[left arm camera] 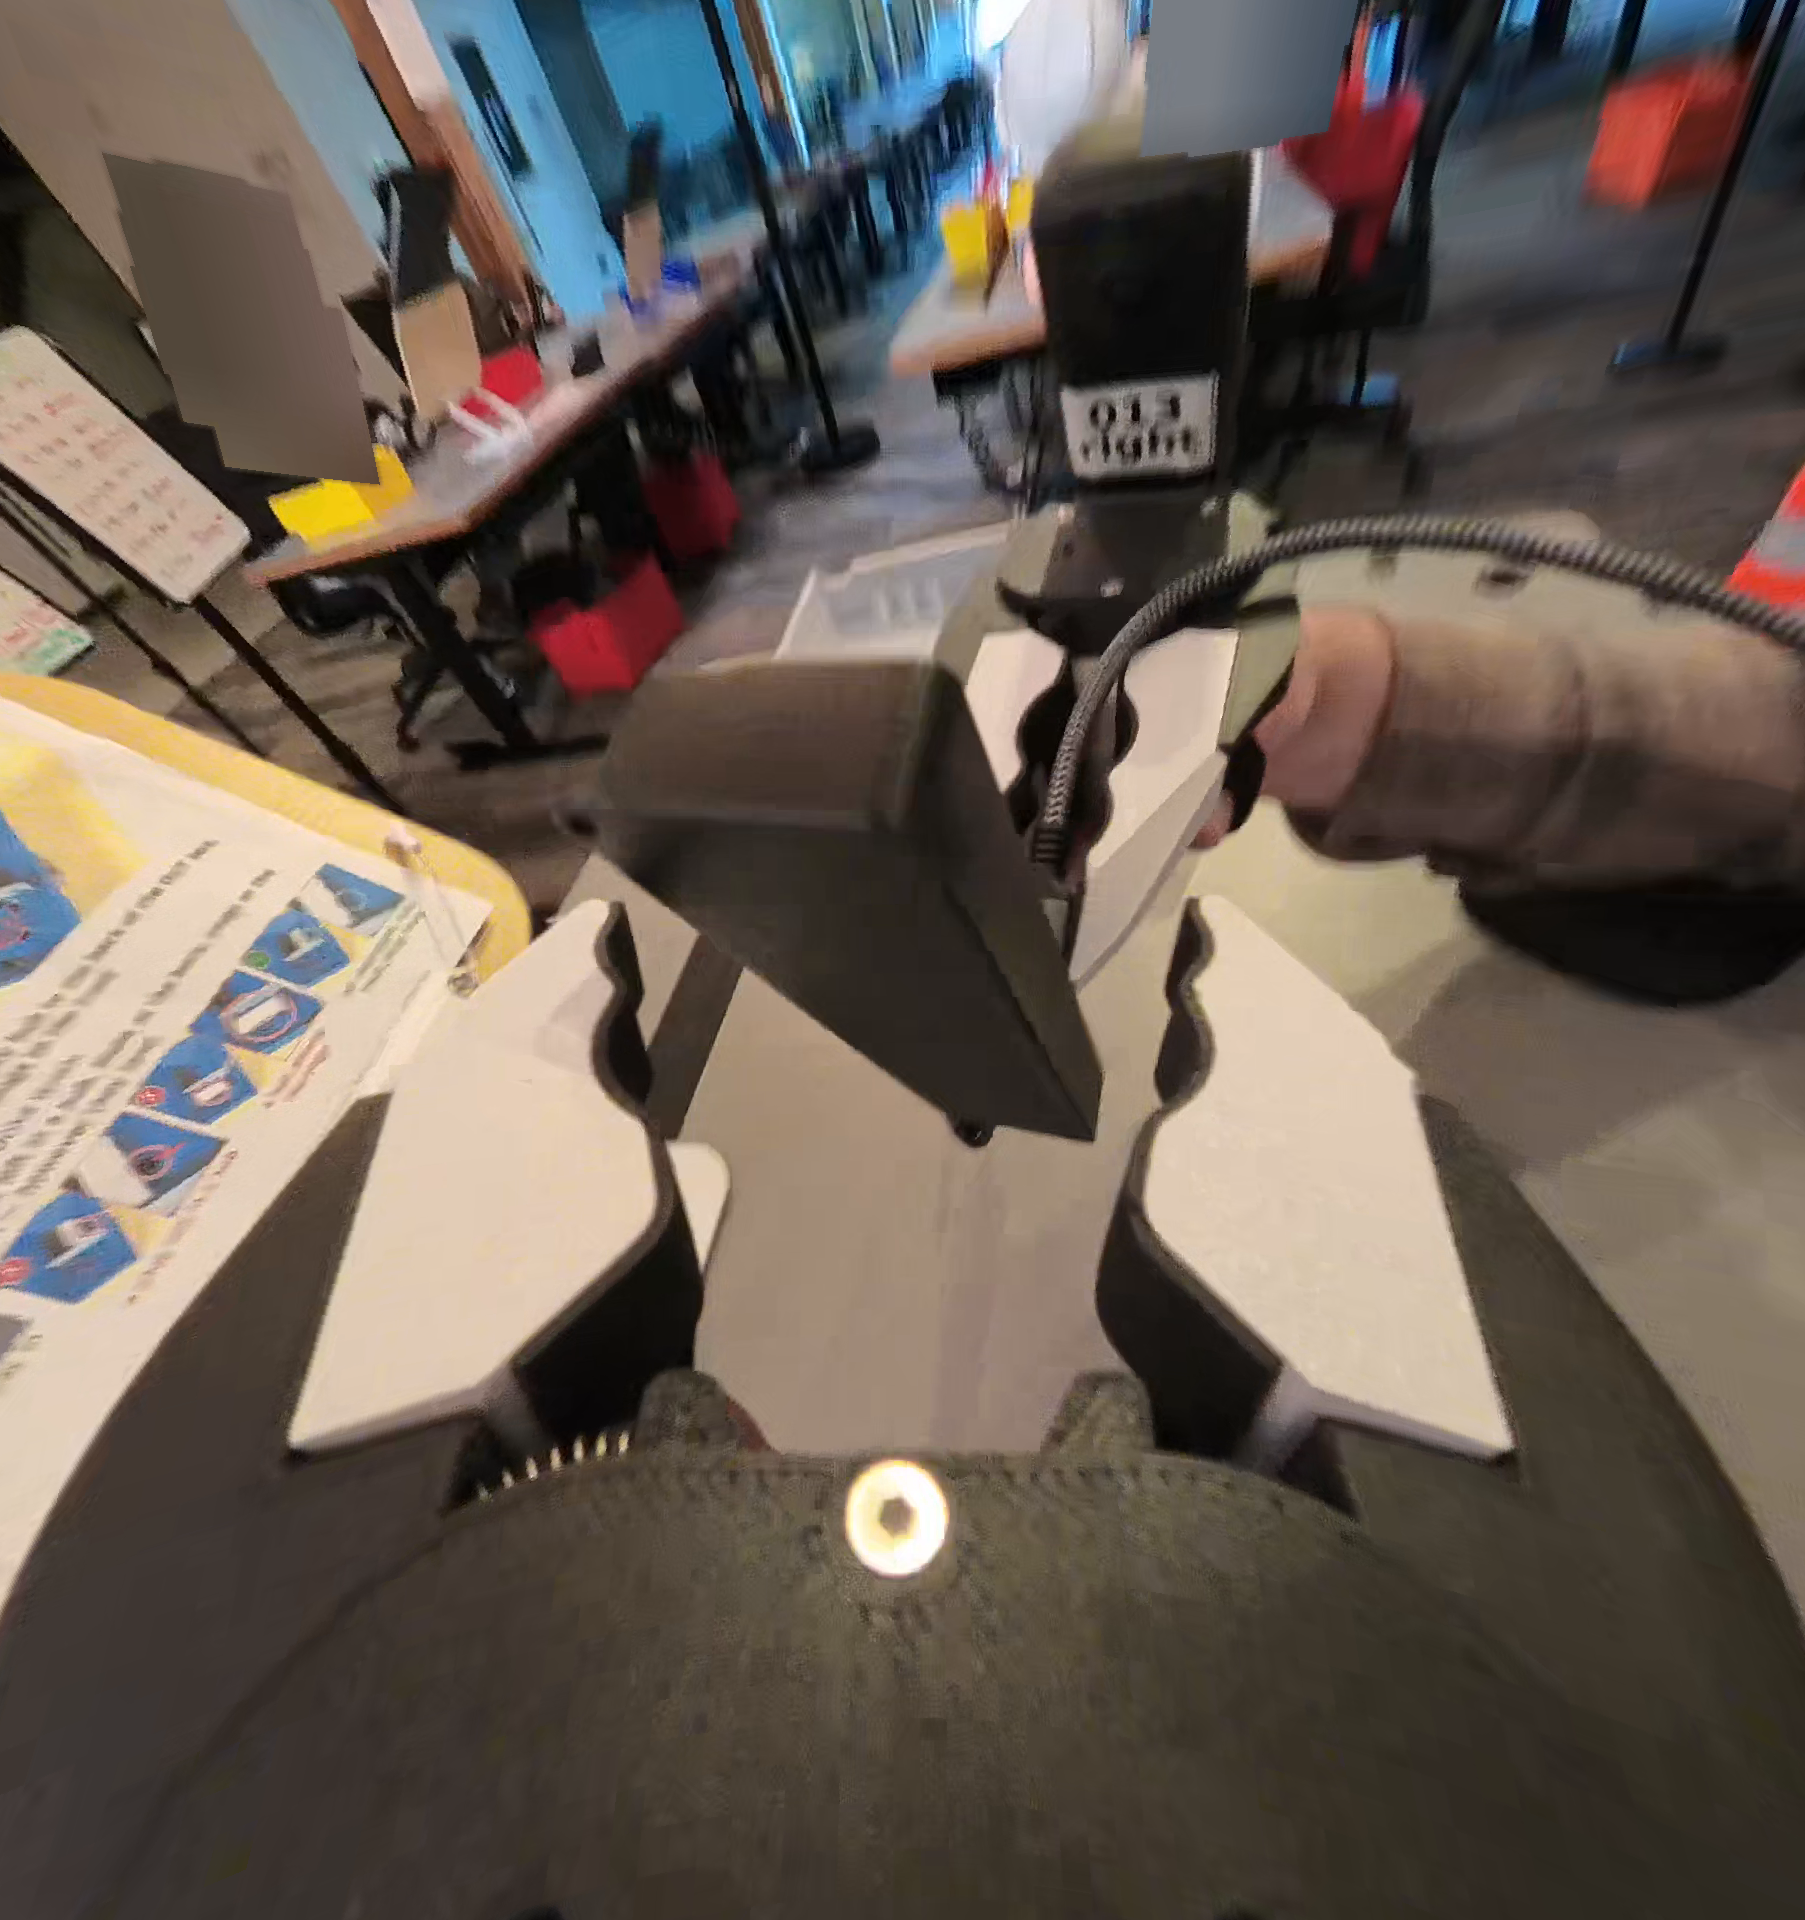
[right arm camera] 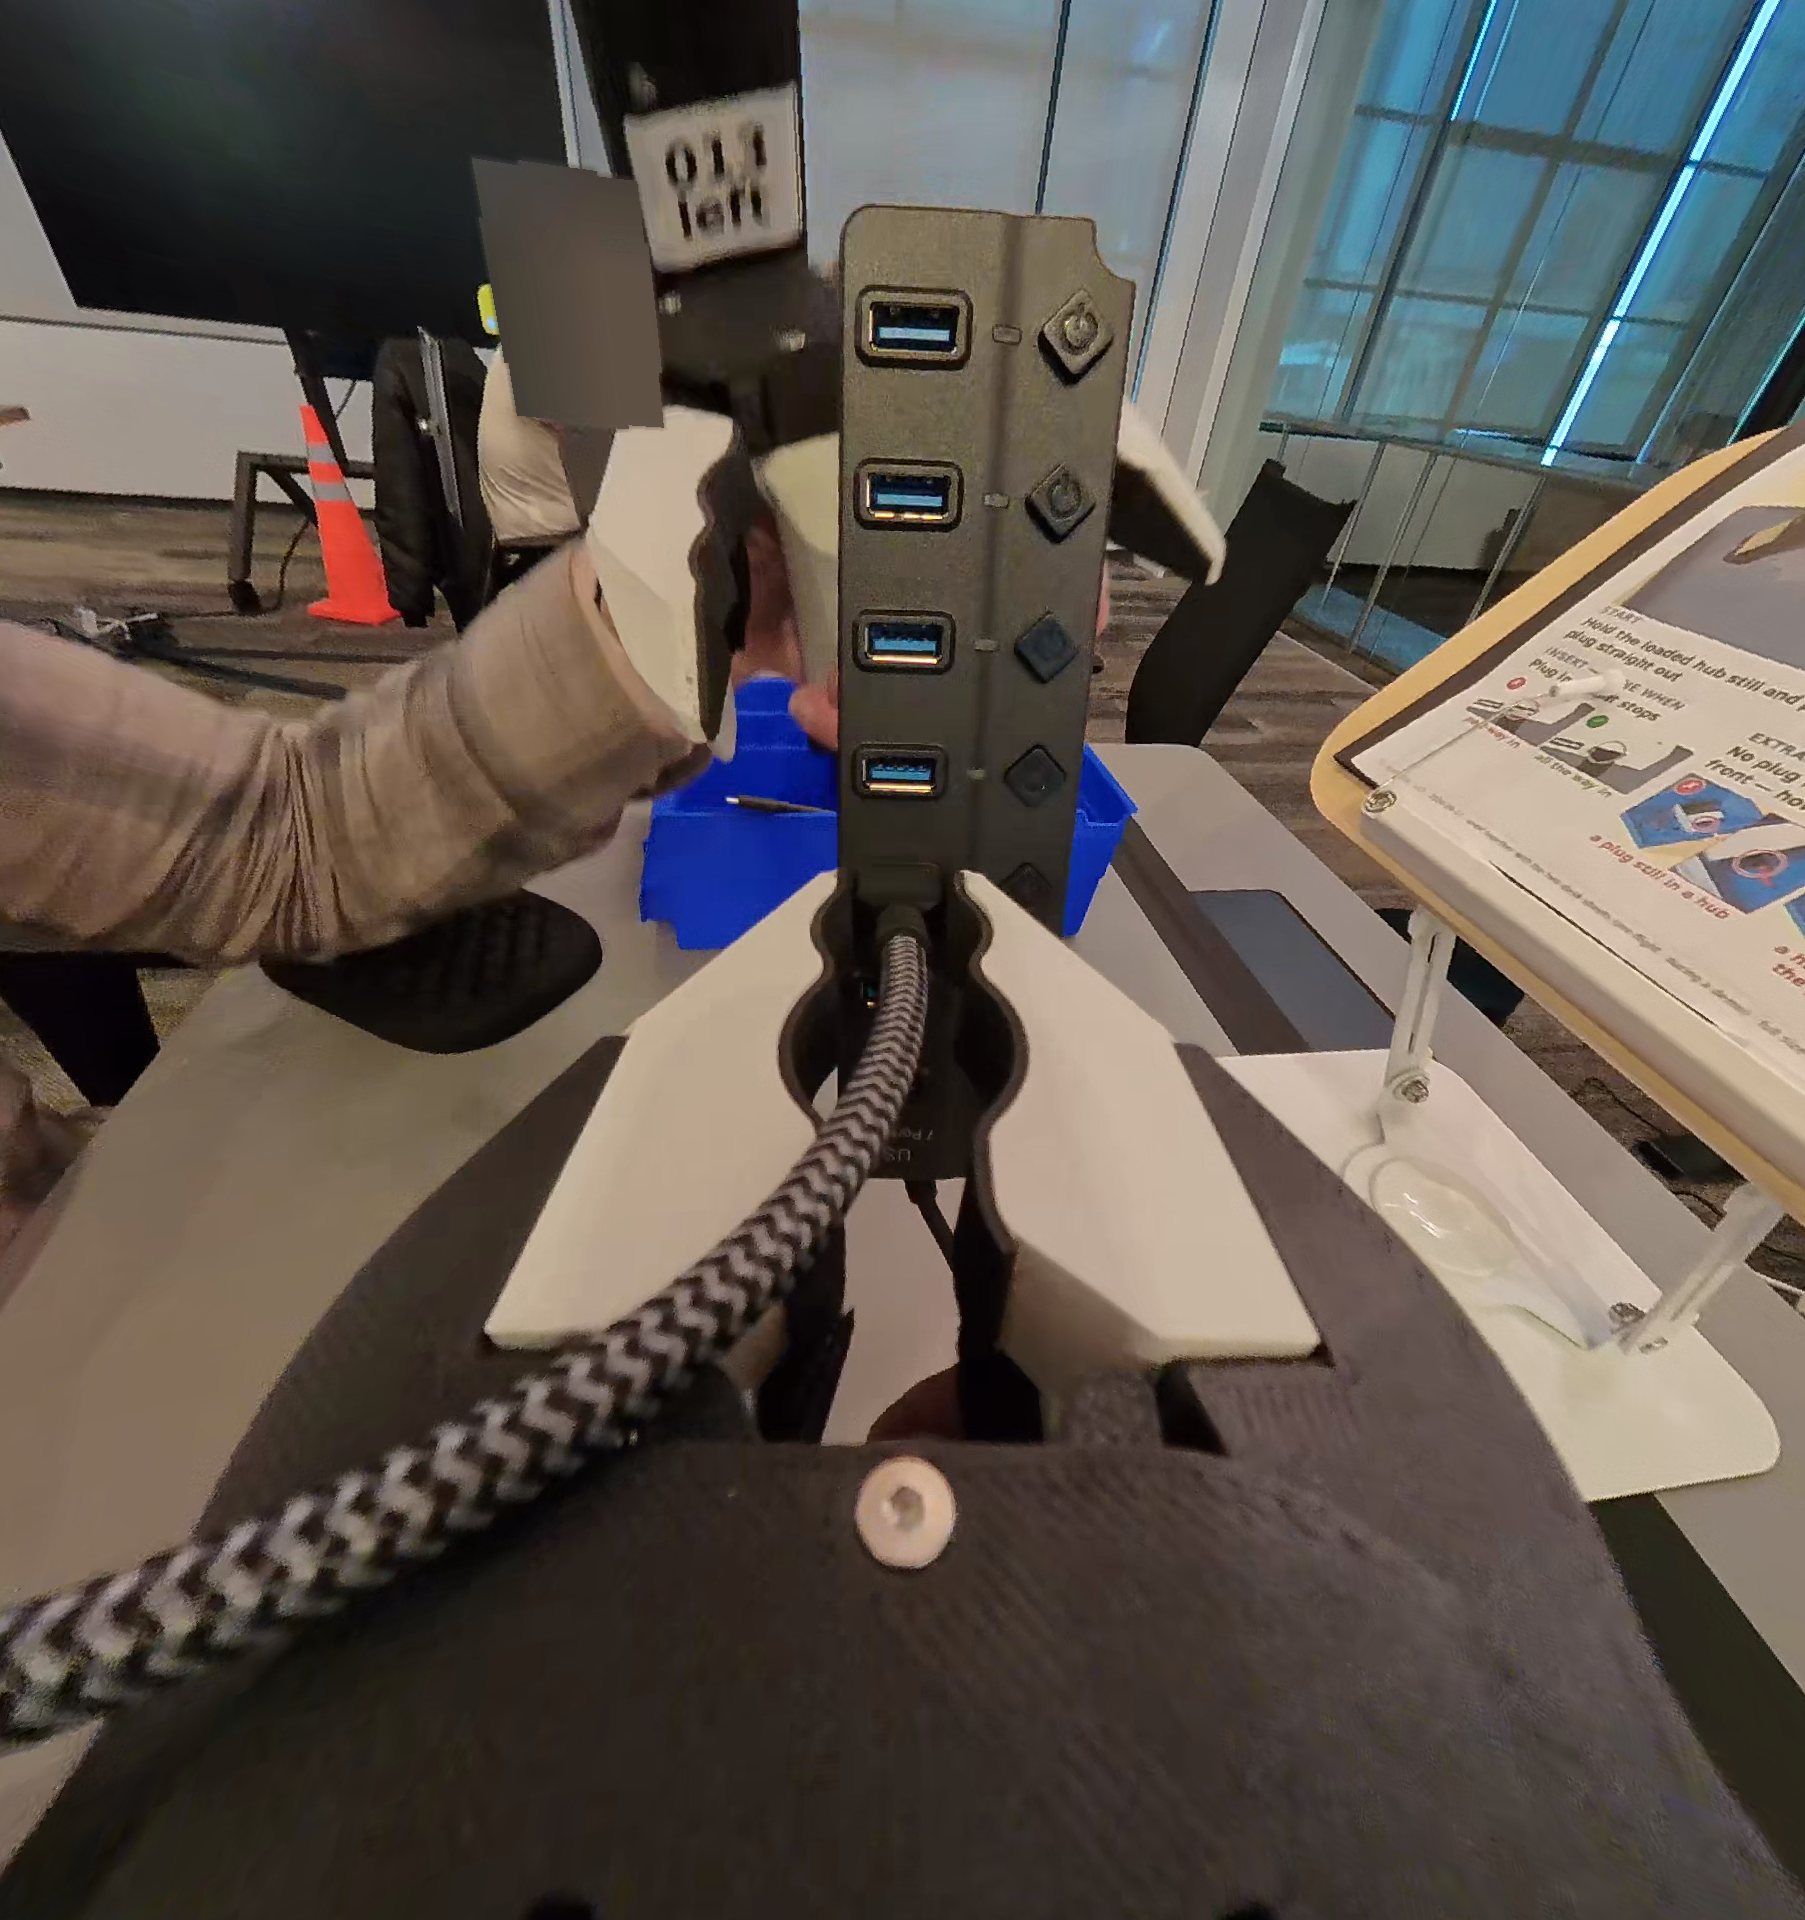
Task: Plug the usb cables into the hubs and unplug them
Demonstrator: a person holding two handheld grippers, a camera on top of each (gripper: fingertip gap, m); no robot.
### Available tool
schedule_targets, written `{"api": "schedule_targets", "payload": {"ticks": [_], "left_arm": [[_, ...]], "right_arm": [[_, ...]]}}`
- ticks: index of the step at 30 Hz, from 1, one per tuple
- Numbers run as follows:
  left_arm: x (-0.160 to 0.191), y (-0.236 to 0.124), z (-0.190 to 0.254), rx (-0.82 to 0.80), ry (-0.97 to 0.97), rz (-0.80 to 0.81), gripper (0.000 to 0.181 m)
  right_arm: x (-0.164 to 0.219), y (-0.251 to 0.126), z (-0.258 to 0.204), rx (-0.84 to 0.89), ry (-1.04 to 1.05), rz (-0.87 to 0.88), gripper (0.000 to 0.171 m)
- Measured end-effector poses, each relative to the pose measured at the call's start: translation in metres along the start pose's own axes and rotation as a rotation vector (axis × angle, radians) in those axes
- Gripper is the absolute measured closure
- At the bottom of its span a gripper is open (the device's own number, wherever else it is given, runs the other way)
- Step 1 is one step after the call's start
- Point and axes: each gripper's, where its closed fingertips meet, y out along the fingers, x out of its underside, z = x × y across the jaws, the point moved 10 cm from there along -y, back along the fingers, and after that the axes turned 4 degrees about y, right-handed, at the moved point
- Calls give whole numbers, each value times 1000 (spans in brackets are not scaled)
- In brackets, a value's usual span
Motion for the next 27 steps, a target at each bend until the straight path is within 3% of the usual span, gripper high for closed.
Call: {"api": "schedule_targets", "payload": {"ticks": [6,12,19,27], "left_arm": [[-29,2,-13,92,195,-369,80],[-39,18,-13,206,322,-692,100],[-50,25,-17,261,340,-824,106],[-57,29,-28,307,284,-800,107]], "right_arm": [[5,4,1,-3,-11,-26,158],[5,9,-3,-1,-33,-50,158],[3,6,-2,11,-42,-33,158],[2,8,-2,61,-65,15,158]]}}
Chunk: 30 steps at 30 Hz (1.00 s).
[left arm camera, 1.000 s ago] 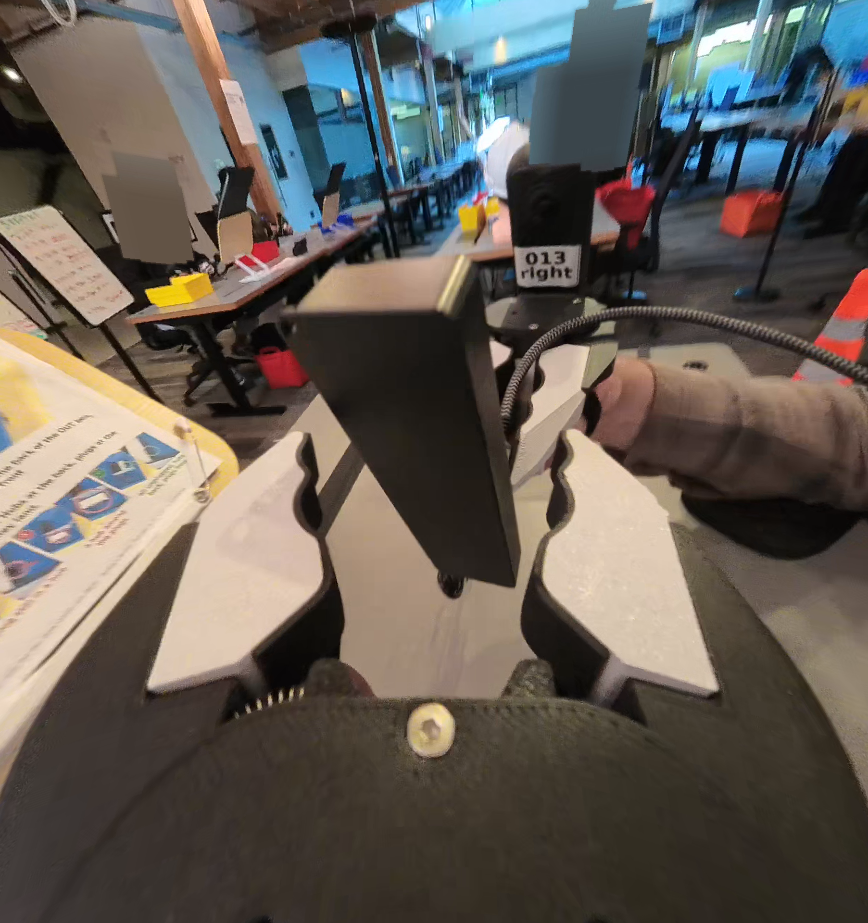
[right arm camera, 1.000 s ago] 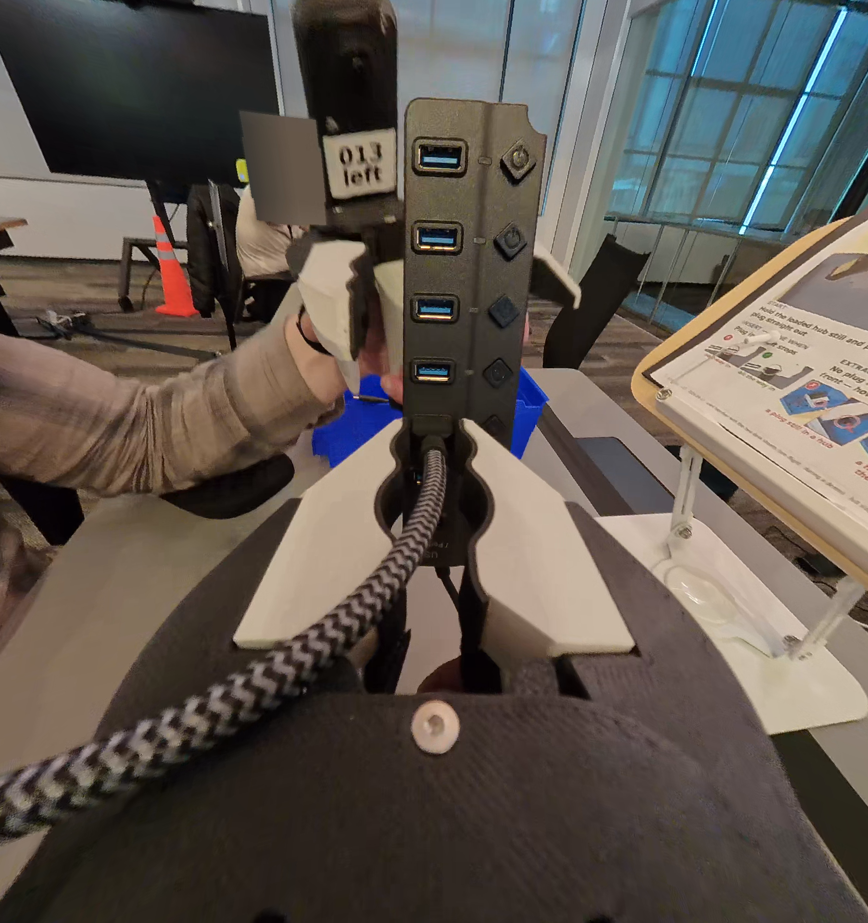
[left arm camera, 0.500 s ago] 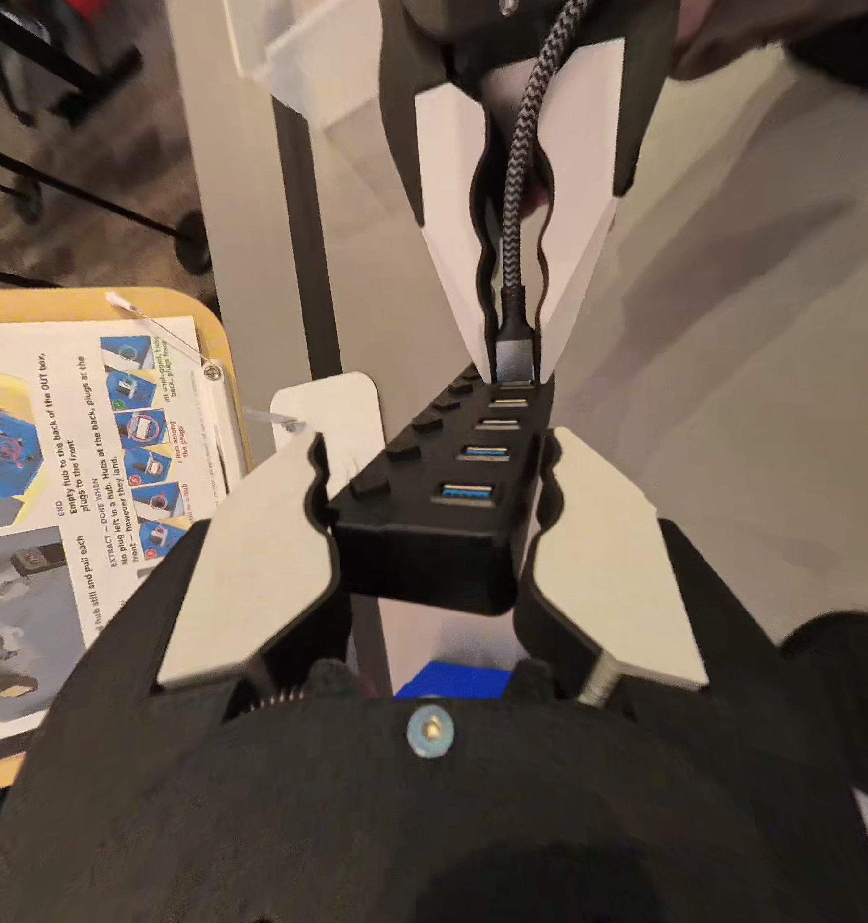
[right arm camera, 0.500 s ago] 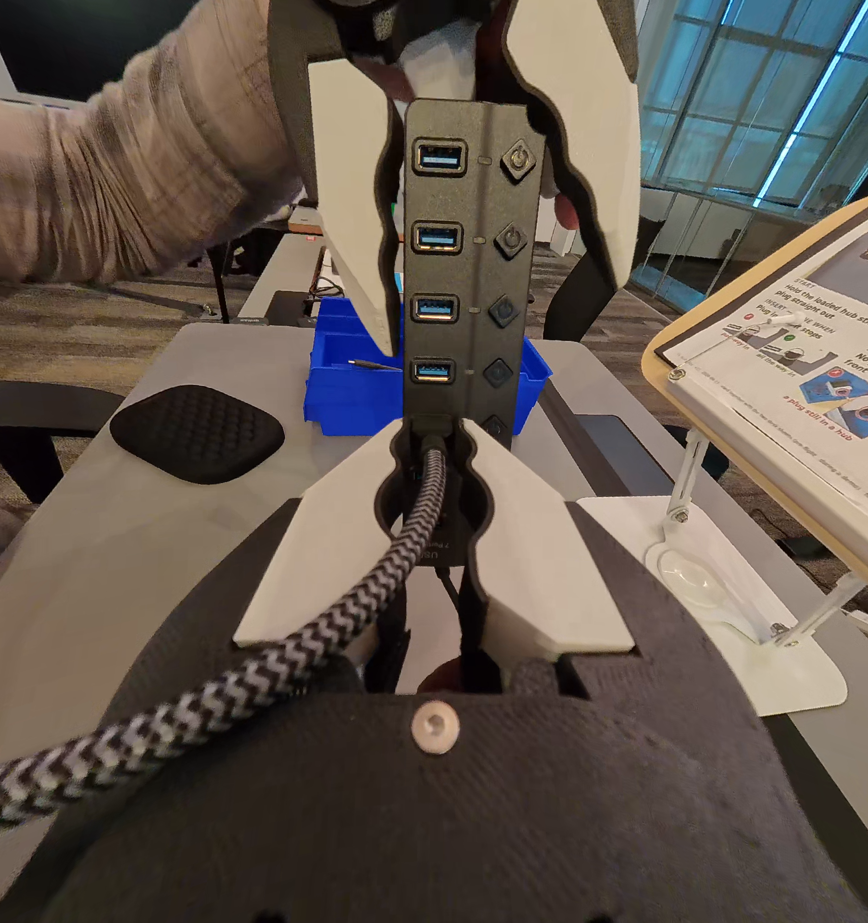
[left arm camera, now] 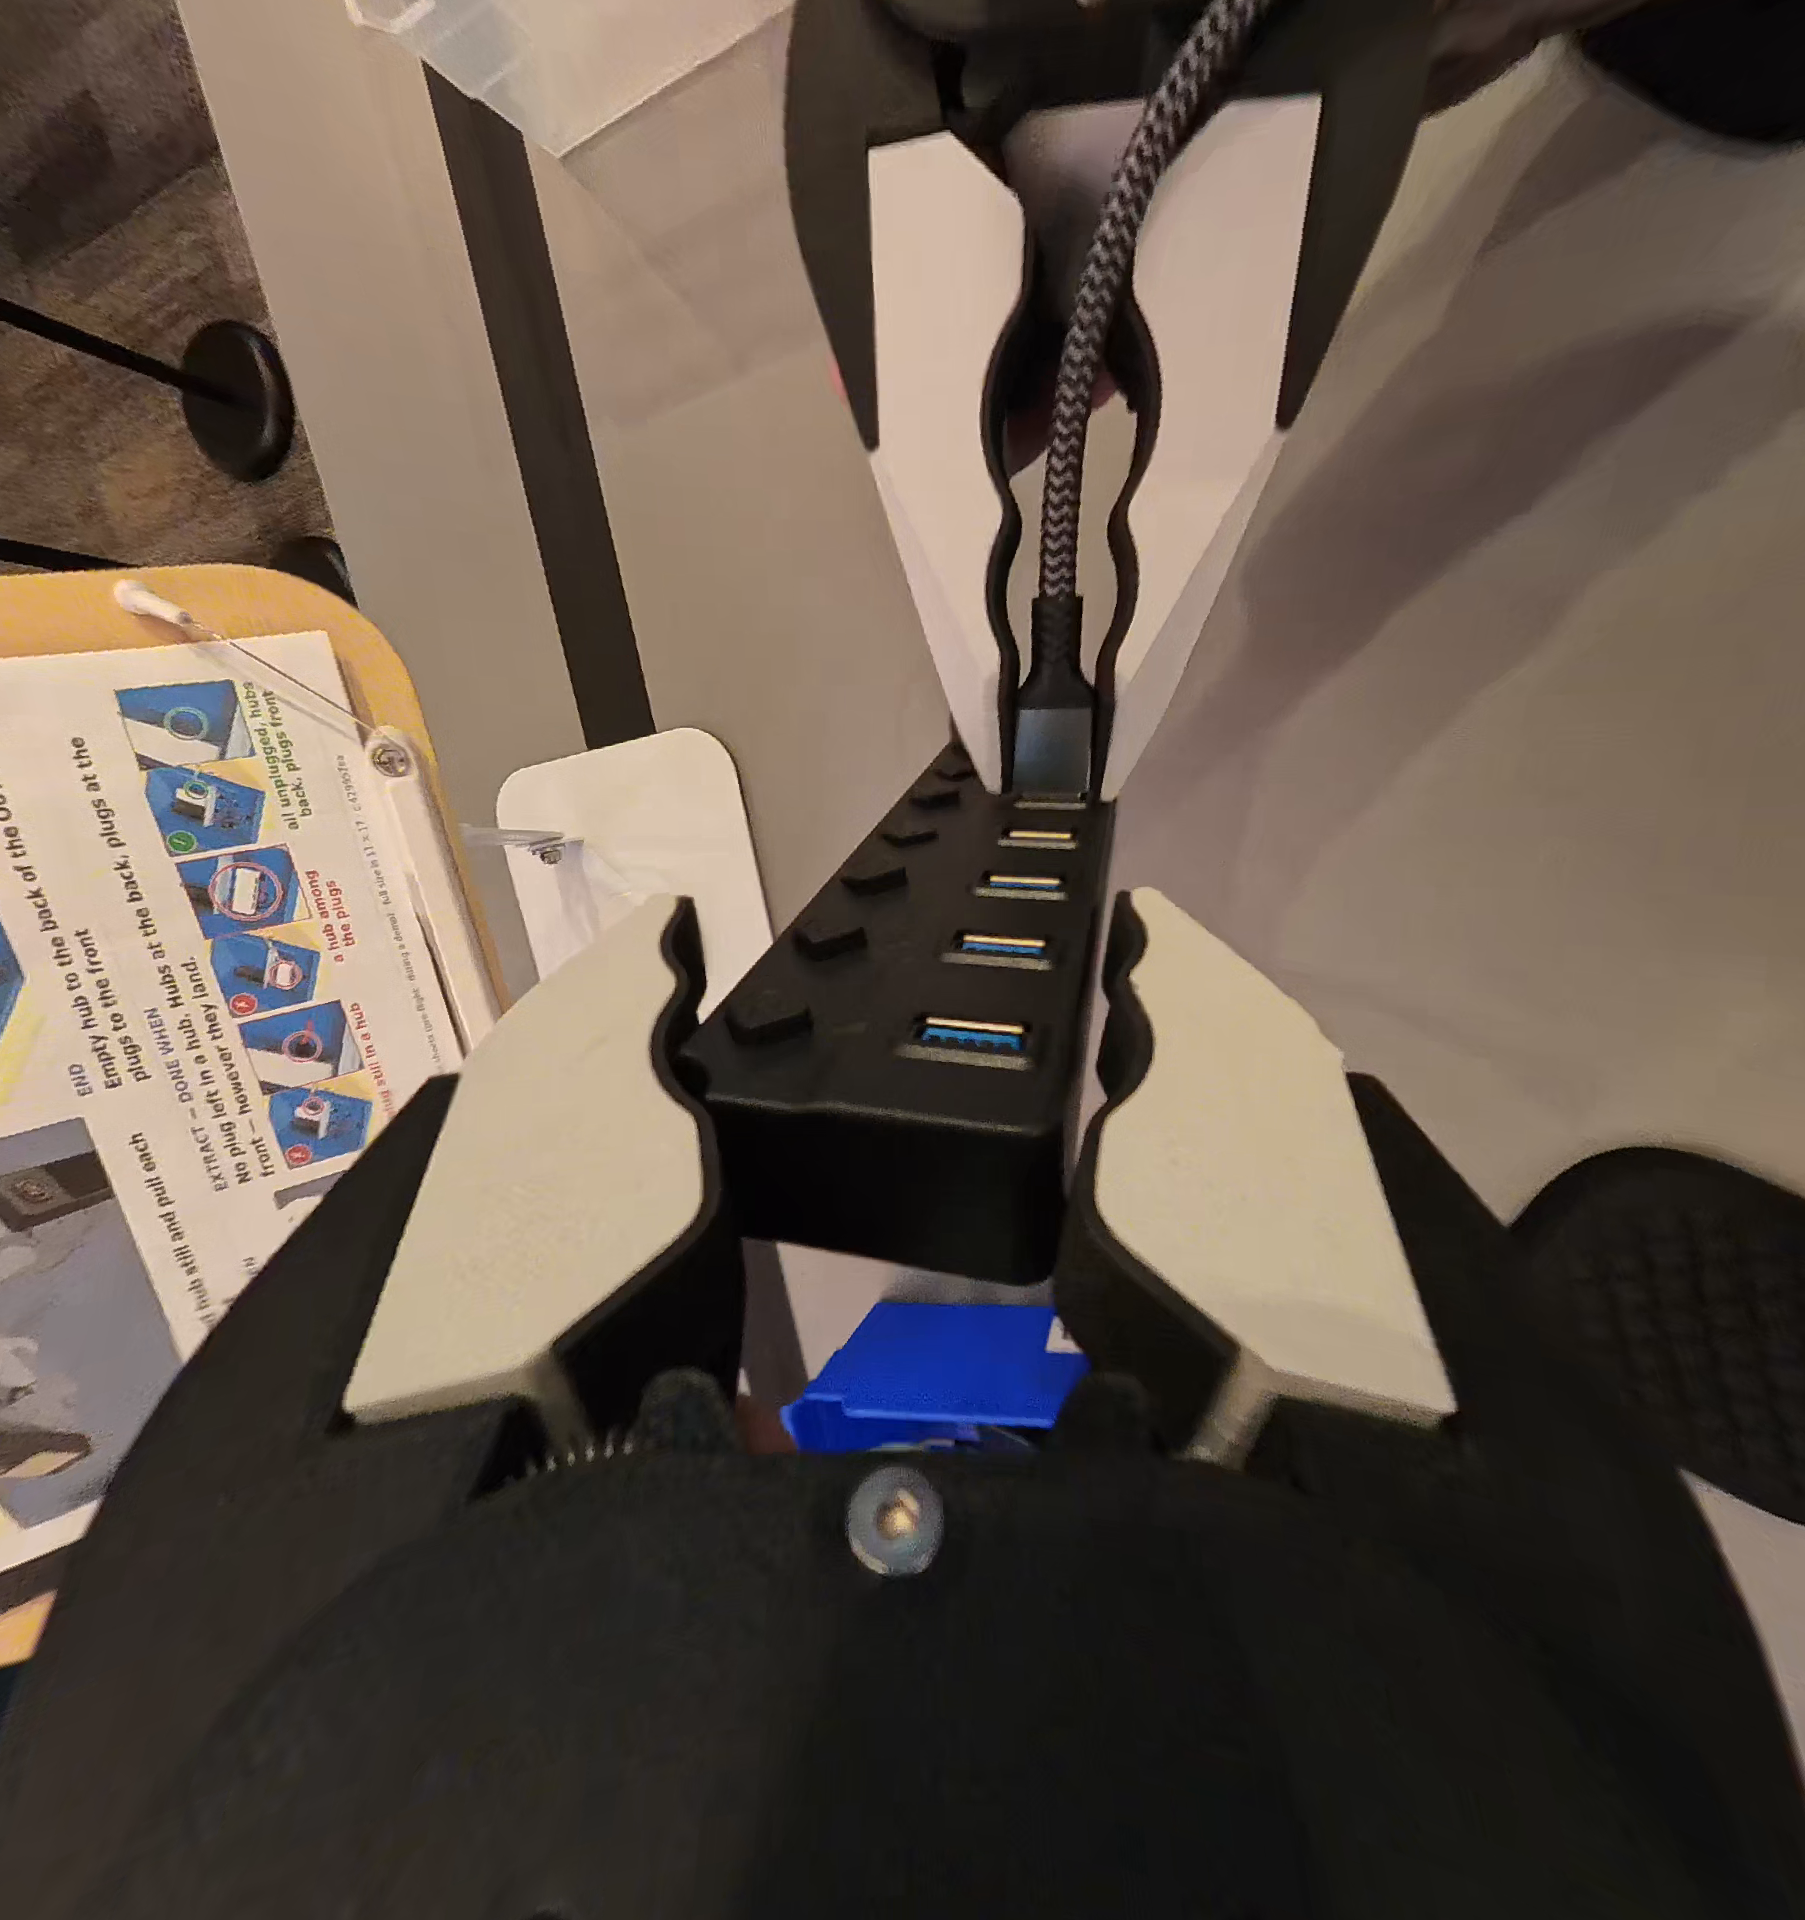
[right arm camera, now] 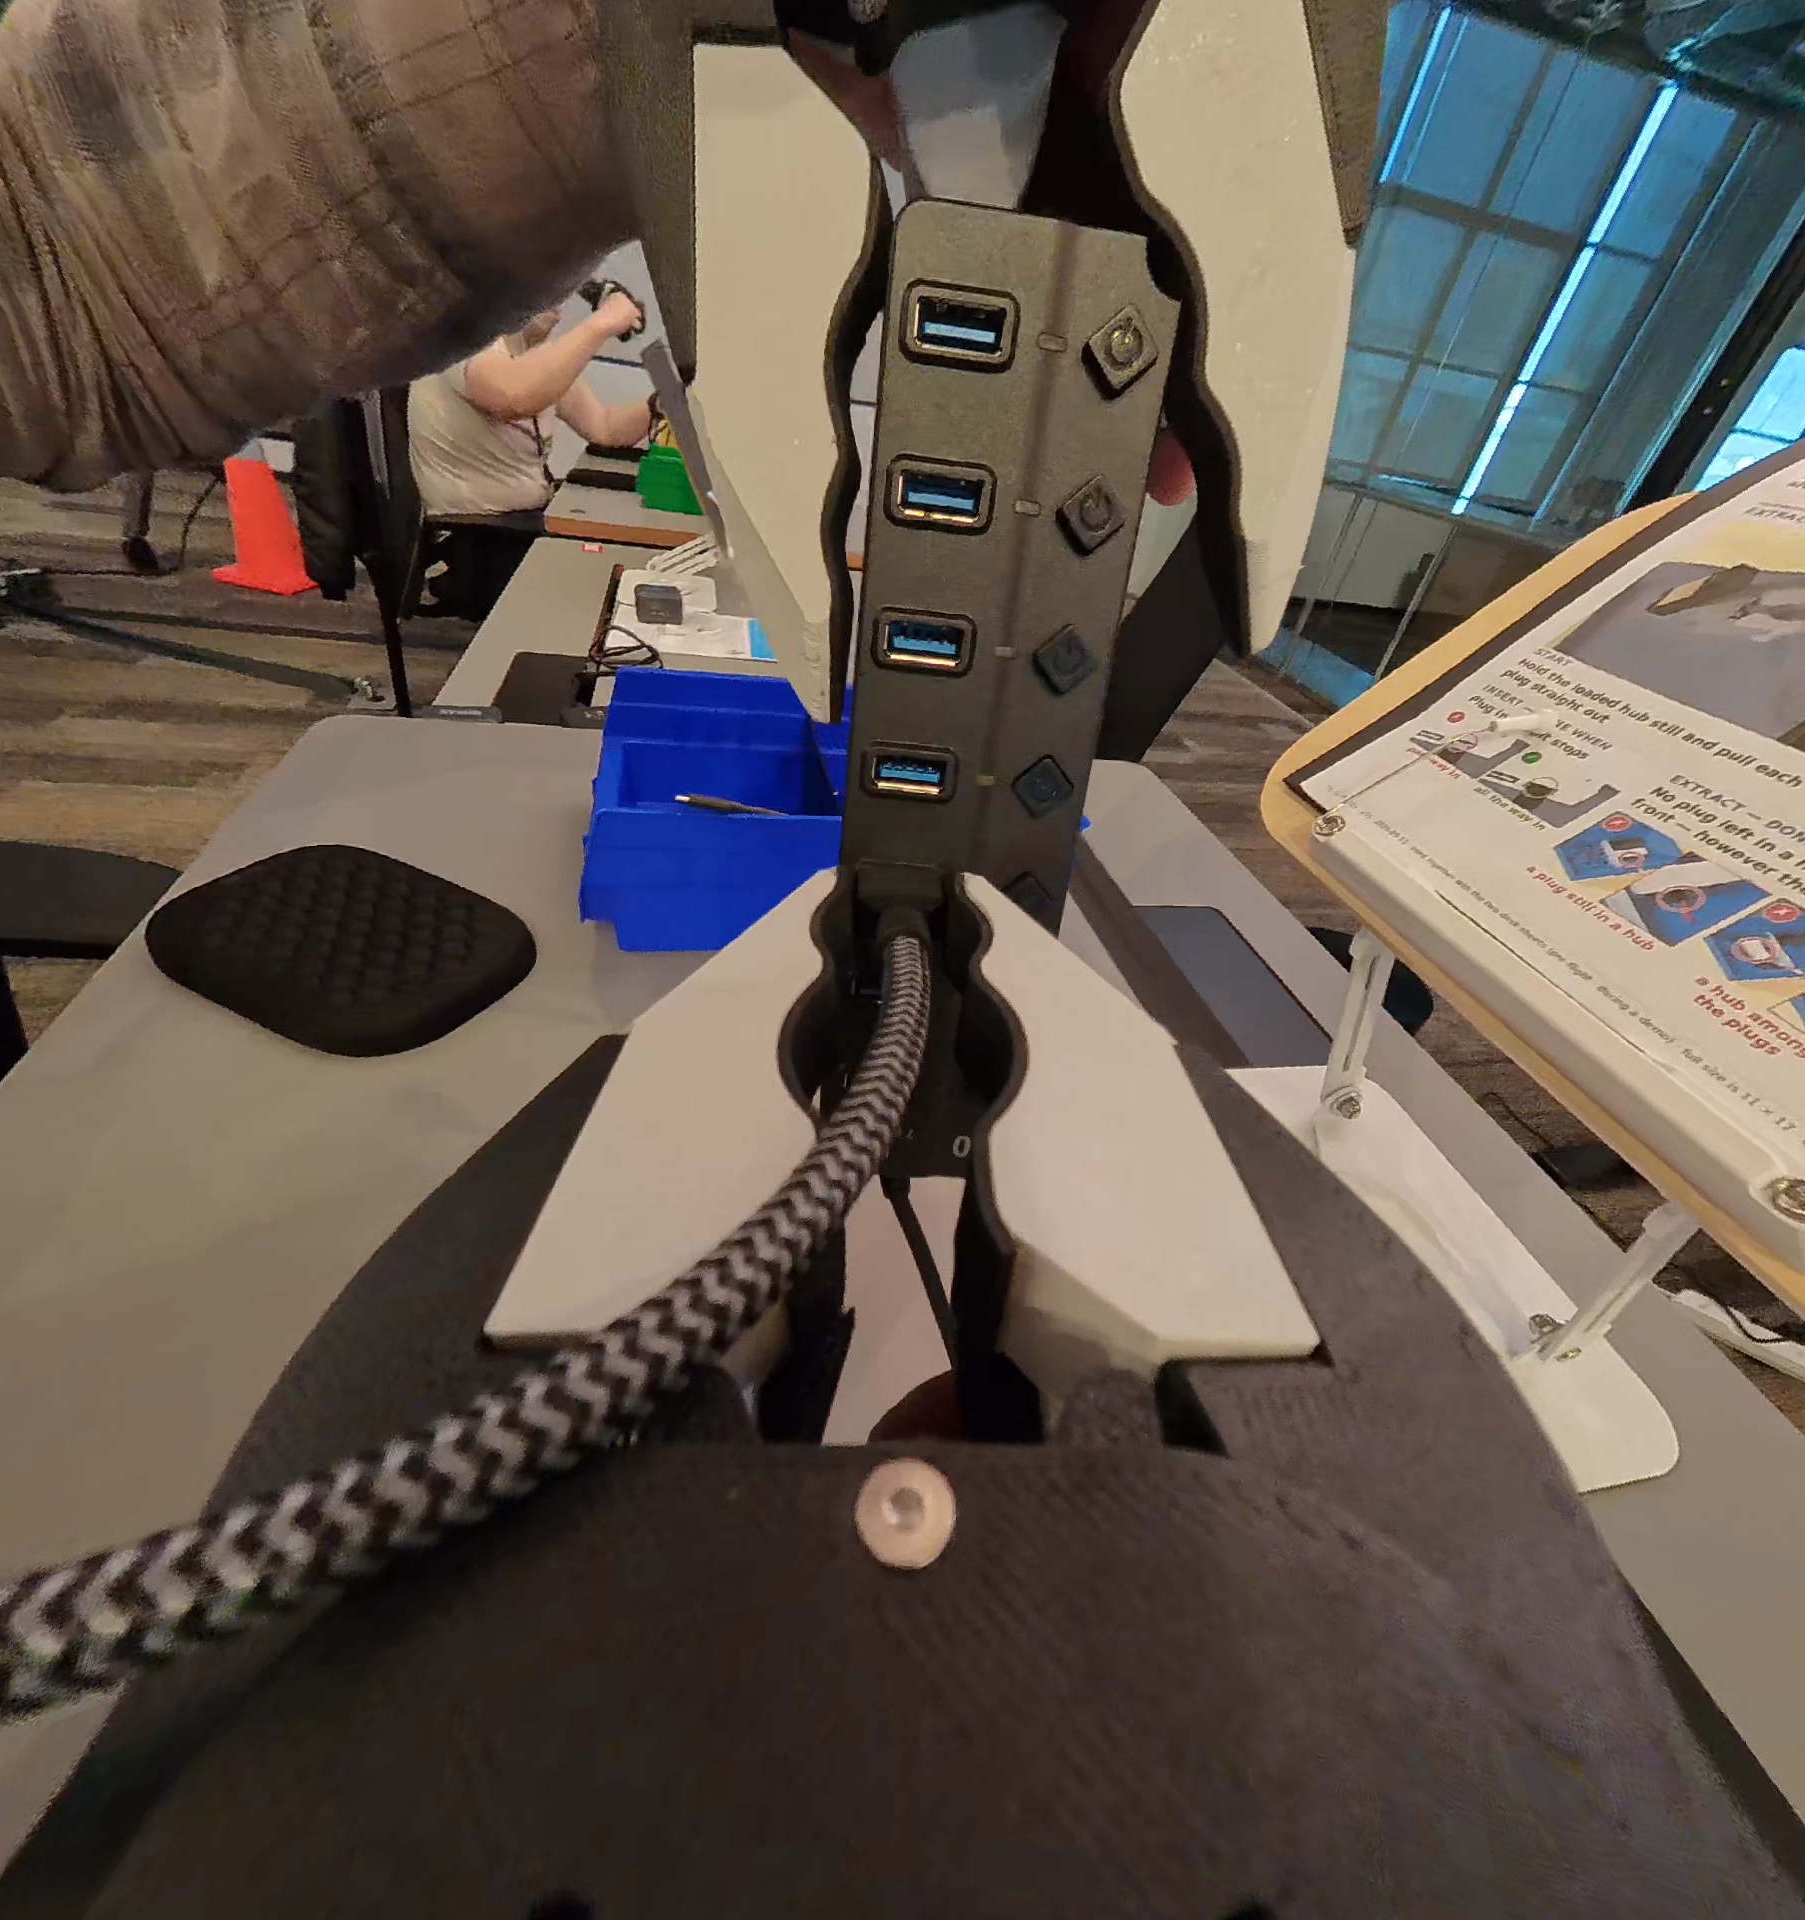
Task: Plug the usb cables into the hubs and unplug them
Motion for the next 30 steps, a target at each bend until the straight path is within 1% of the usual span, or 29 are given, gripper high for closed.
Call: {"api": "schedule_targets", "payload": {"ticks": [6,11,17,22,25,30], "left_arm": [[-1,4,-3,18,-19,-34,107],[1,6,-5,36,14,-75,108],[1,5,-7,31,57,-61,109],[2,5,-11,38,96,-78,109],[3,7,-12,45,107,-95,109],[6,7,-15,31,105,-100,109]], "right_arm": [[2,0,2,37,-19,-13,159],[5,2,2,39,-19,-4,158],[7,5,3,59,-24,25,159],[8,11,0,104,-42,20,158],[9,13,0,122,-53,0,158],[11,16,1,162,-37,25,158]]}}
